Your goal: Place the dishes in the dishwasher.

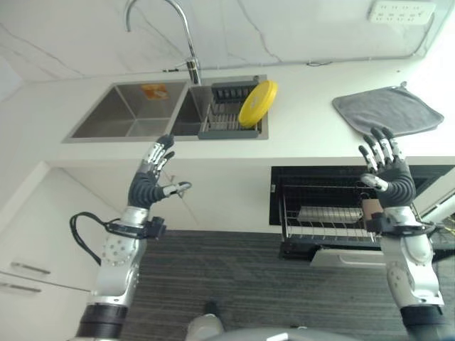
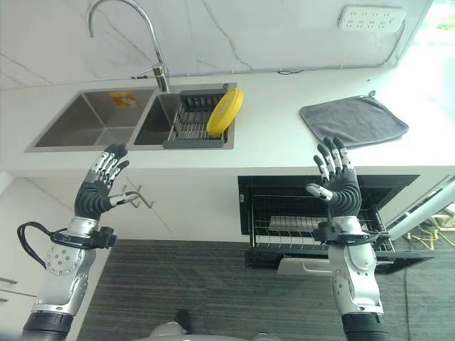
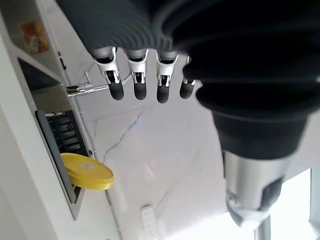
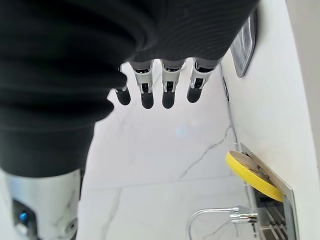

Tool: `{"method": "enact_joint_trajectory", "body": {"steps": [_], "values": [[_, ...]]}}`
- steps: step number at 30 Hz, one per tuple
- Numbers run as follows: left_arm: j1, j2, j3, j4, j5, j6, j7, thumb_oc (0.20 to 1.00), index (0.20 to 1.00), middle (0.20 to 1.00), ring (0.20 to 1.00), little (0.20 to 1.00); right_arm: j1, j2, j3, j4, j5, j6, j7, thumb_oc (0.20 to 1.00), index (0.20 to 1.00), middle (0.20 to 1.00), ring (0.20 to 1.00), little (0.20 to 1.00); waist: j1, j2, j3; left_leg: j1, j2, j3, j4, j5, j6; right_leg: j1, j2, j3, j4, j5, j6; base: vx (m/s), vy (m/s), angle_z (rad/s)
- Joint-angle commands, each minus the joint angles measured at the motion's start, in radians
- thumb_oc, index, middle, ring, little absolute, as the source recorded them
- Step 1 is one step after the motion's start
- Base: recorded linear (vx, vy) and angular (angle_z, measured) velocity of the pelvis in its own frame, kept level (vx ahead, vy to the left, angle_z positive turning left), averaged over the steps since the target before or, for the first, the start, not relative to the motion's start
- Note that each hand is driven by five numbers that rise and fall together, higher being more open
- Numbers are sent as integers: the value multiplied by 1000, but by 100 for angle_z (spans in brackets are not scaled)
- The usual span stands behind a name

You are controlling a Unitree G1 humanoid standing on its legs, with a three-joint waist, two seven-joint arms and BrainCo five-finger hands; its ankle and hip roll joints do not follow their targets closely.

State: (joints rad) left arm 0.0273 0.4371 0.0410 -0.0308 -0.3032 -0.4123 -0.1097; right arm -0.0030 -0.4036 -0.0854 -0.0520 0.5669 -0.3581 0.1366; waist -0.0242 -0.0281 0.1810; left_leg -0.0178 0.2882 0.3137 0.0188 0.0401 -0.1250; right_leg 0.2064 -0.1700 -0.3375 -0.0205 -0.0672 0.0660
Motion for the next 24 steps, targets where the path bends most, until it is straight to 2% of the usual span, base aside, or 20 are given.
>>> {"method": "enact_joint_trajectory", "body": {"steps": [1, 3, 4, 10, 11, 13, 14, 15, 17, 18, 19, 20, 21, 24], "values": [[-24, 8, 55, -30, -62, -81, 19, 1000, 1000, 1000, 1000, 1000, -76, -61, 24, -60, -8, -59, 0, 1000, 1000, 1000, 1000, 1000, 11, 26, -23, 99, -19, -3, -9, 102, -21, -51, 51, -14, 44, 28, 3, 177, 297, -9], [-18, 12, 59, -38, -77, -88, 2, 1000, 1000, 1000, 1000, 1000, -76, -77, 18, -55, 4, -64, -14, 1000, 1000, 1000, 1000, 1000, 20, 31, -32, 101, -26, -49, -1, 103, -23, -59, 46, -4, 46, 28, 0, 162, 321, -19], [-17, 11, 60, -39, -77, -89, 0, 1000, 1000, 1000, 1000, 1000, -75, -78, 16, -55, 6, -63, -15, 1000, 1000, 1000, 1000, 1000, 20, 32, -34, 103, -30, -50, -4, 96, -22, -60, 44, -5, 48, 28, 0, 183, 402, -12], [-42, 12, 36, -34, -57, -92, -43, 1000, 1000, 1000, 1000, 1000, -48, -64, -22, -56, -8, -76, -45, 1000, 1000, 1000, 1000, 1000, -7, 42, -49, 141, -53, -4, -48, 42, -12, -53, 2, -18, 105, -2, 21, 145, 294, 9], [-63, 21, 20, -16, -53, -92, -48, 1000, 1000, 1000, 1000, 1000, -42, -60, -31, -56, -15, -79, -60, 1000, 1000, 1000, 1000, 1000, -12, 45, -44, 147, -78, 2, -52, 35, 7, -65, -15, -24, 145, -7, 28, 197, 382, 32], [-97, 29, -3, 4, -42, -91, -43, 1000, 1000, 1000, 1000, 1000, -43, -54, -33, -49, -16, -89, -74, 1000, 1000, 1000, 1000, 1000, -14, 51, -43, 152, -120, -32, -61, 18, 37, -92, -31, 1, 210, -5, 46, 176, 408, 33], [-119, 38, -16, 9, -16, -84, -38, 1000, 1000, 1000, 1000, 1000, -40, -44, -36, -51, -17, -98, -76, 1000, 1000, 1000, 1000, 1000, -17, 51, -40, 165, -169, -62, -79, -5, 76, -130, -57, 32, 302, 29, 78, 143, 317, 40], [-122, 39, -17, 9, -13, -83, -36, 1000, 1000, 1000, 1000, 1000, -41, -43, -37, -51, -18, -99, -76, 1000, 1000, 1000, 1000, 1000, -17, 52, -41, 162, -173, -63, -80, -4, 82, -138, -58, 35, 308, 37, 79, 170, 385, 29], [-137, 51, -25, 11, 0, -71, -37, 1000, 1000, 1000, 1000, 1000, -33, -32, -42, -69, -18, -105, -80, 1000, 1000, 1000, 1000, 1000, -21, 61, -40, 164, -219, -68, -94, -23, 125, -179, -74, 68, 409, 83, 91, 94, 282, 21], [-139, 53, -25, 11, 2, -69, -38, 1000, 1000, 1000, 1000, 1000, -32, -32, -43, -71, -18, -105, -82, 1000, 1000, 1000, 1000, 1000, -21, 61, -41, 163, -225, -66, -94, -26, 130, -187, -77, 73, 425, 86, 93, 84, 273, 22], [-139, 59, -23, 10, 10, -65, -44, 1000, 1000, 1000, 1000, 1000, -26, -26, -46, -82, -15, -103, -83, 1000, 1000, 1000, 1000, 1000, -19, 64, -41, 163, -243, -51, -95, -37, 148, -212, -86, 66, 489, 103, 97, 123, 358, 18], [-131, 72, -15, 9, 42, -63, -42, 1000, 1000, 1000, 1000, 1000, -23, -19, -49, -94, -13, -80, -65, 1000, 1000, 1000, 1000, 1000, -10, 70, -40, 176, -262, 6, -100, -55, 166, -249, -120, -1, 583, 131, 109, 186, 343, -6], [-129, 78, -15, 5, 45, -62, -36, 1000, 1000, 1000, 1000, 1000, -28, -21, -46, -96, -13, -73, -62, 1000, 1000, 1000, 1000, 1000, -6, 66, -40, 187, -273, 6, -104, -70, 163, -254, -121, -6, 572, 120, 122, 189, 234, -19], [-120, 86, -6, -9, 44, -57, -37, 1000, 1000, 1000, 1000, 1000, -36, -18, -41, -95, -15, -74, -61, 1000, 1000, 1000, 1000, 1000, 3, 53, -35, 203, -289, 22, -105, -87, 158, -275, -122, -36, 500, 144, 132, 94, 6, -25]]}}
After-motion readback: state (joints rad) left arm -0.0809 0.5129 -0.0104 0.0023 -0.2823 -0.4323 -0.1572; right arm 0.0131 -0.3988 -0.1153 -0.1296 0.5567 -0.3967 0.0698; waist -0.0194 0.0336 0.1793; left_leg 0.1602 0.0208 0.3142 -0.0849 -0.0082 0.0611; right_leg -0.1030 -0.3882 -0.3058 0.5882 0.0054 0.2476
